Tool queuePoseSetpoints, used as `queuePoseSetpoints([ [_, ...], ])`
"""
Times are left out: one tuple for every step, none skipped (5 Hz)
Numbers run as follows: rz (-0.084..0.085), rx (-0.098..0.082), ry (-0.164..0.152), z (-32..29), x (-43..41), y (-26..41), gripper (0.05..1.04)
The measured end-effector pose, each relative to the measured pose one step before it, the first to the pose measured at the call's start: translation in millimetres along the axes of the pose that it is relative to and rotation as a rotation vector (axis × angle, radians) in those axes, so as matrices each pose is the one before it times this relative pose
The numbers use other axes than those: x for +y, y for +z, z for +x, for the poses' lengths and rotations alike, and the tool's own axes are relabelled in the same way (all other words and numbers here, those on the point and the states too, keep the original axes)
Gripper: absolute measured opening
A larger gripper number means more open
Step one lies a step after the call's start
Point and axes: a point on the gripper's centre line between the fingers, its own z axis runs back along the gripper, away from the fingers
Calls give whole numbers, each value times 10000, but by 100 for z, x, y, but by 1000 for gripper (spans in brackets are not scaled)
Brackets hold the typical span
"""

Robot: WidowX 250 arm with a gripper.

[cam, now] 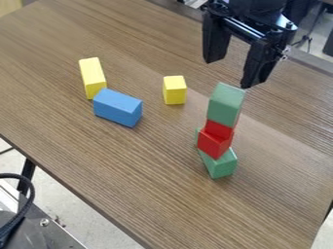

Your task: Take the green cube off of the red cube and put it on the table

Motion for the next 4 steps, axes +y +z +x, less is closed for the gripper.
queuePoseSetpoints([
  [-42,318,33,-164,71,-779,997],
  [42,575,557,1270,414,-675,997],
  [-350,158,1072,1266,148,90,997],
  [-154,-168,1230,1116,1175,435,997],
])
